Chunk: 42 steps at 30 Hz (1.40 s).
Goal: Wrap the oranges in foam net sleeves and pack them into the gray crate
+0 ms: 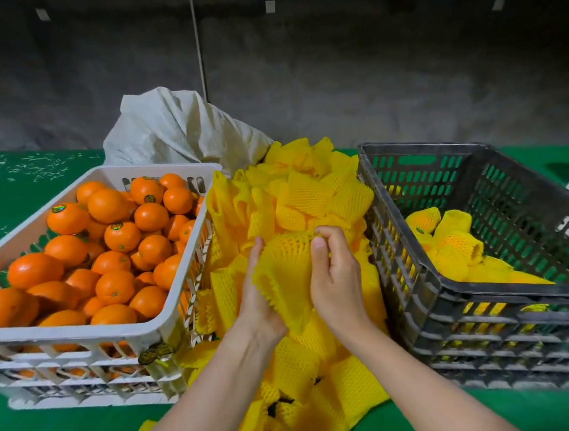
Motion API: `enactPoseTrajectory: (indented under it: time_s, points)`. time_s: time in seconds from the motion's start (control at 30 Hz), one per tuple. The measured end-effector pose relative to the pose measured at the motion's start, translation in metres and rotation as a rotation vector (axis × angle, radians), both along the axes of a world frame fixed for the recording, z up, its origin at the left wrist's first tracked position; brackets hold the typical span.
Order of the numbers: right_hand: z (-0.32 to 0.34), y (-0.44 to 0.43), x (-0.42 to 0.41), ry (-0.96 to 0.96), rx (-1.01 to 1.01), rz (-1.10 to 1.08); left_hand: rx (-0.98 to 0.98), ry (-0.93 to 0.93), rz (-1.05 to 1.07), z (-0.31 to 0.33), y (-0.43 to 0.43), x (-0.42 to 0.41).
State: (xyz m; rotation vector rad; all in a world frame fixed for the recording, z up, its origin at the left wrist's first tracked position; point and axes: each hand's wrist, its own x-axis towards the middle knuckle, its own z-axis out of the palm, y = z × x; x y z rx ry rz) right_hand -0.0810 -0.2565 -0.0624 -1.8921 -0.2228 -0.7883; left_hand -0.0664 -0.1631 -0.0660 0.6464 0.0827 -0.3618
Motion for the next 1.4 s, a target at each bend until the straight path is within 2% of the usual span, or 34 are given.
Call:
enactPoseTrajectory:
  time_s: [0.13,0.27,0.37,0.47,0.57,0.67,0.77,0.83,0.9,0.97,1.07,1.2,1.27,1.4]
  points:
    - [0.007,-0.014,0.016,0.161,0.228,0.127,0.094,0.070,0.025,0.011,0.004,0.003]
    - [-0.002,-0.014,0.022,0.275,0.289,0.199,0.028,0.117,-0.040,0.014,0.005,0.003]
    - [-0.003,-0.012,0.023,0.347,0.317,0.244,0.088,0.174,0.030,0.016,0.005,0.005]
    - [0.001,-0.013,0.021,0.618,0.530,0.322,0.156,0.183,0.141,0.016,0.006,0.006]
    - [-0.001,-0.011,0.018,0.784,0.598,0.337,0.257,0.109,0.269,0.016,0.004,0.009]
    - [0.003,0.004,0.016,0.719,0.592,0.199,0.410,0.032,0.347,0.016,-0.001,0.008]
    - [0.004,0.005,0.014,0.648,0.640,0.155,0.725,-0.258,0.536,0.006,0.002,0.008]
    - [0.003,0.002,0.011,0.718,0.702,0.229,1.003,-0.468,0.613,0.005,0.008,0.008]
    - [0.004,0.001,0.006,0.798,0.833,0.303,1.115,-0.541,0.631,0.006,0.010,0.009]
    - [0.004,0.001,0.002,0.810,0.956,0.310,1.066,-0.516,0.612,0.009,0.011,0.008]
    - [0.005,0.005,0.007,0.731,1.089,0.333,0.860,-0.413,0.560,0.008,0.012,0.010]
    - [0.002,0.006,0.010,0.685,1.083,0.335,0.743,-0.273,0.515,0.009,0.009,0.012]
    - [0.002,0.006,0.010,0.677,1.108,0.371,0.686,-0.263,0.480,0.008,0.008,0.013]
    - [0.001,0.004,0.010,0.643,1.096,0.409,0.704,-0.278,0.401,0.007,0.007,0.016]
